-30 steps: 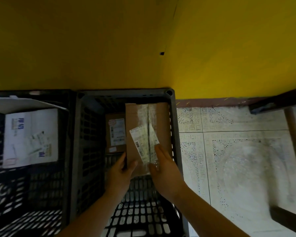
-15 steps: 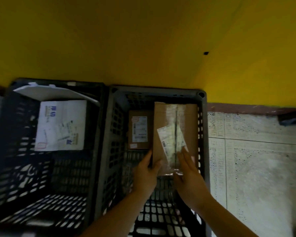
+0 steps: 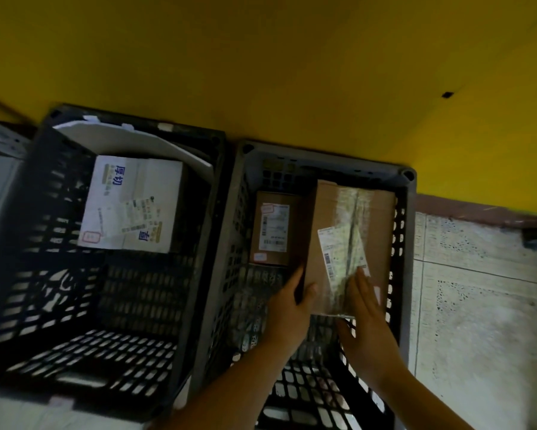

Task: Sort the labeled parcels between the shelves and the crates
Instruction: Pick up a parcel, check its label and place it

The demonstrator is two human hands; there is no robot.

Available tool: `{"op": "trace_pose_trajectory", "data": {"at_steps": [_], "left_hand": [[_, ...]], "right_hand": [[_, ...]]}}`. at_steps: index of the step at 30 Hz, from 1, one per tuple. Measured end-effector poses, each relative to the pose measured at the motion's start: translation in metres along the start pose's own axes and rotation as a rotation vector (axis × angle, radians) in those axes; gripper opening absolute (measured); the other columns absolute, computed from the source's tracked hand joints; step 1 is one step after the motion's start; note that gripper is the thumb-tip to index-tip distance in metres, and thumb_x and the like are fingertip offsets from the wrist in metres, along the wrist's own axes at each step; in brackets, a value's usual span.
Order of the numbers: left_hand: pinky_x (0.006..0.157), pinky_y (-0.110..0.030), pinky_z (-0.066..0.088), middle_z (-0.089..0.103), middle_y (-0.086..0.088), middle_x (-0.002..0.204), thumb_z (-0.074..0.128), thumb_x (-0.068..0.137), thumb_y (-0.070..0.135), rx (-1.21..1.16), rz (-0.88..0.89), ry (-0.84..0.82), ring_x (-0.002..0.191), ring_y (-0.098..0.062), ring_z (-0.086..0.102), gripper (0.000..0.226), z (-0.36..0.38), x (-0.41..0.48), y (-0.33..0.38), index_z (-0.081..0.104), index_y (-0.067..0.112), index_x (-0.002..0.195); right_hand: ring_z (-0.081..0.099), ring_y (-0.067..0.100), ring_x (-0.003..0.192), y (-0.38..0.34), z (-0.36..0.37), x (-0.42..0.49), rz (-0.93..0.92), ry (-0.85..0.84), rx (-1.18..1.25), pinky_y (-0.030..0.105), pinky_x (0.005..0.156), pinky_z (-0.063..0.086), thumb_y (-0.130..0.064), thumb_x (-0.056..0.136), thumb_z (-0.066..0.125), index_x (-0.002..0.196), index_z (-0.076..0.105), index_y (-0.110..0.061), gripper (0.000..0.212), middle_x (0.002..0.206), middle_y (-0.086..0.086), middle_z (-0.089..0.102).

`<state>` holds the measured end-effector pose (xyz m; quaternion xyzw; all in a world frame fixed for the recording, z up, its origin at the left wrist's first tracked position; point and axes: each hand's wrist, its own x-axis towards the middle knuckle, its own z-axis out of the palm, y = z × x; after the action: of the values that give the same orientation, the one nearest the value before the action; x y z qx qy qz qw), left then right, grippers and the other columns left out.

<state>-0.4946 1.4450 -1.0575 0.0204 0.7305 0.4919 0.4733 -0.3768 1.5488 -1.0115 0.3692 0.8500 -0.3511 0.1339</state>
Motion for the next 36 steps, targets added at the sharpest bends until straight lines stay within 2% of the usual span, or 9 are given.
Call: {"op": "trace_pose_trajectory", "data": {"at_steps": [2,4,8,11,13,16,23,29,36], "left_hand": [[0.097,-0.042,0.055,0.069,0.007,0.126,0.044,0.094,0.067,-0.075,-0.083,0.074,0.113,-0.014,0.067,0.047,-0.007,0.001,0.003,0.061,0.042,0.13],[0.096,-0.042,0.052,0.07,-0.001,0.116,0.042,0.104,0.046,-0.149,-0.209,0.188,0.106,-0.021,0.066,0.031,-0.018,0.016,-0.002,0.067,0.029,0.114],[0.112,-0.049,0.041,0.055,-0.008,0.14,0.048,0.103,0.041,-0.313,-0.478,0.314,0.123,-0.03,0.054,0.043,-0.033,0.078,-0.036,0.055,0.016,0.138],[0.111,-0.053,0.043,0.055,0.001,0.139,0.061,0.094,0.048,-0.472,-0.431,0.294,0.126,-0.027,0.053,0.052,-0.025,0.119,-0.052,0.053,0.027,0.14],[0.103,-0.055,0.05,0.063,-0.006,0.134,0.065,0.084,0.049,-0.578,-0.413,0.286,0.118,-0.032,0.06,0.052,-0.022,0.119,-0.032,0.06,0.032,0.133],[0.103,-0.058,0.048,0.066,-0.016,0.123,0.061,0.094,0.023,-0.754,-0.408,0.342,0.113,-0.036,0.062,0.034,-0.019,0.125,-0.031,0.061,0.021,0.128],[0.099,-0.055,0.051,0.062,-0.018,0.131,0.061,0.096,0.021,-0.962,-0.381,0.299,0.119,-0.039,0.06,0.043,-0.007,0.114,-0.022,0.054,0.016,0.139],[0.1,-0.059,0.051,0.062,-0.011,0.138,0.077,0.078,0.044,-0.873,-0.417,0.389,0.123,-0.038,0.061,0.068,-0.02,0.108,-0.051,0.056,0.022,0.139],[0.108,-0.053,0.046,0.061,-0.009,0.139,0.073,0.091,0.019,-0.564,-0.178,0.68,0.125,-0.029,0.058,0.05,-0.026,0.103,-0.054,0.056,0.02,0.138]], "right_hand": [[-0.004,0.019,0.155,-0.002,-0.001,-0.002,0.006,0.013,-0.052,0.054,0.119,0.031,-0.018,0.092,0.064,0.159,0.01,-0.02,0.087,0.167,-0.005,-0.003],[0.003,0.025,0.153,-0.006,-0.003,-0.002,-0.038,0.069,-0.161,0.058,0.117,0.031,-0.027,0.089,0.068,0.159,0.011,-0.02,0.091,0.167,0.002,0.004],[-0.008,0.026,0.155,-0.023,-0.008,0.017,-0.199,0.057,-0.305,0.055,0.121,0.015,-0.058,0.086,0.056,0.159,-0.003,-0.027,0.1,0.168,0.003,-0.008],[-0.013,0.026,0.154,-0.026,-0.004,0.033,-0.291,0.005,-0.409,0.057,0.123,0.008,-0.066,0.08,0.058,0.159,-0.006,-0.025,0.11,0.167,0.002,-0.015],[-0.01,0.028,0.154,-0.023,0.0,0.036,-0.303,0.002,-0.443,0.055,0.122,0.005,-0.066,0.079,0.063,0.16,-0.003,-0.022,0.113,0.168,0.003,-0.011],[-0.002,0.028,0.155,-0.016,0.003,0.036,-0.297,0.052,-0.474,0.053,0.118,0.009,-0.049,0.077,0.073,0.16,0.003,-0.02,0.113,0.168,0.003,-0.005],[0.004,0.028,0.155,-0.016,0.002,0.035,-0.302,0.072,-0.464,0.055,0.116,0.015,-0.039,0.074,0.079,0.16,0.009,-0.017,0.113,0.168,0.003,0.001],[0.002,0.029,0.155,-0.018,0.0,0.03,-0.31,0.075,-0.434,0.056,0.117,0.013,-0.036,0.076,0.077,0.16,0.008,-0.018,0.111,0.168,0.004,0.0],[0.008,0.036,0.154,-0.022,0.005,0.024,-0.309,0.093,-0.484,0.06,0.113,0.018,-0.03,0.07,0.084,0.16,0.012,-0.023,0.115,0.168,0.01,0.006]]}}
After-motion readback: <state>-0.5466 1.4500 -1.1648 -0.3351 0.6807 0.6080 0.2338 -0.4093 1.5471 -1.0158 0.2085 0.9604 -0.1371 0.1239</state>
